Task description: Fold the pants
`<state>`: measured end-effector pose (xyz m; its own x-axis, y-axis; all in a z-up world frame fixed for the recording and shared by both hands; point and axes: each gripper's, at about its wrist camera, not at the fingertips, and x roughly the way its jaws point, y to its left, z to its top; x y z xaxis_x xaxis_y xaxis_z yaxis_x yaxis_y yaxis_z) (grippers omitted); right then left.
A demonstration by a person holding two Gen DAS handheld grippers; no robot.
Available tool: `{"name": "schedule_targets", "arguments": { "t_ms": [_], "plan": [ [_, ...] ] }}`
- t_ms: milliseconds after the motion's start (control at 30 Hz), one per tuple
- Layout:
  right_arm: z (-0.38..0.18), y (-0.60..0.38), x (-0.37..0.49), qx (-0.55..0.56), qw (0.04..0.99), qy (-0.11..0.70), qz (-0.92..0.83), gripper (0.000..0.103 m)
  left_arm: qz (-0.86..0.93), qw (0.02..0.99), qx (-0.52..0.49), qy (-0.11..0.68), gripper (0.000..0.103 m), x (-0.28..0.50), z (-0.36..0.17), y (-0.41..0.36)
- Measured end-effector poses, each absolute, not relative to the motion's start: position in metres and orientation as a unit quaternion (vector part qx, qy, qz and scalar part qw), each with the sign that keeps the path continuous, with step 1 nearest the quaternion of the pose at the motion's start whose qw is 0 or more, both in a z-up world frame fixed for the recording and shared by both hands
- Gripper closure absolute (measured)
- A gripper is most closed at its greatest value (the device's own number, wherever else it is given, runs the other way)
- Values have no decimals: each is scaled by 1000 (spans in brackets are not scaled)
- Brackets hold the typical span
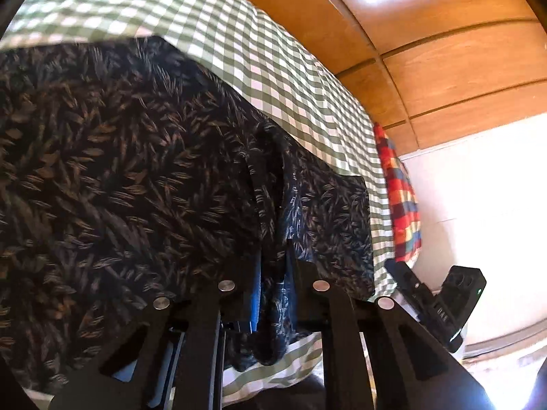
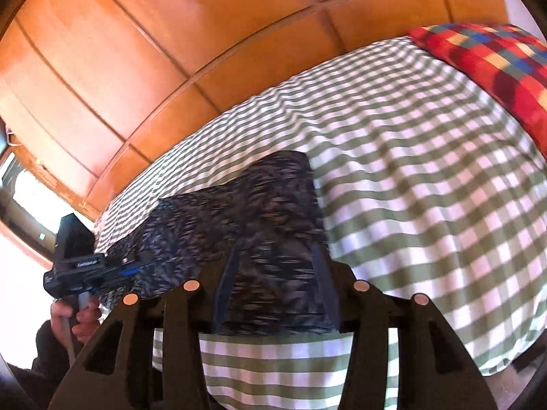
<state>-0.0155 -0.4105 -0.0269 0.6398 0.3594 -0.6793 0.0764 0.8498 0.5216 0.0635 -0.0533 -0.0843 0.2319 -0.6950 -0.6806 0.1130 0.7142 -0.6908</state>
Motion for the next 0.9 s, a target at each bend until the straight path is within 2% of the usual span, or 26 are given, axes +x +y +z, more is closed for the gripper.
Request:
{"name": "schedule_targets", "arguments": {
  "t_ms": [233,267,333,433,533,567,600,667,867,900],
  "plan": [
    [-52,-381,-7,189,857,473,80,61,-240,734,-240,588,92,59,-114,-41],
    [-58,-377,-6,165,855,485,74,66,-240,736,-239,586,92,58,-112,-40],
    [-66,-374,-6,127,857,496,59,68,-245,744,-231,577,92,53,-103,-37],
    [-59,-375,-2,136,855,498,56,66,-247,759,-200,568,92,53,-94,-48],
    [-36,-377,8,173,866,462,82,64,-239,761,-186,575,92,55,-102,-51],
    [-28,-374,14,176,871,450,91,56,-238,761,-188,574,92,55,-104,-51],
    [-23,-371,21,167,876,444,86,39,-239,761,-190,572,92,56,-105,-51],
    [-22,-365,36,152,882,442,60,23,-238,764,-192,568,92,55,-105,-50],
    [-62,-400,87,255,853,455,11,23,-240,790,-142,545,92,43,-96,-56],
    [-68,-403,92,265,848,460,13,27,-239,794,-135,543,92,42,-96,-59]
  ]
}}
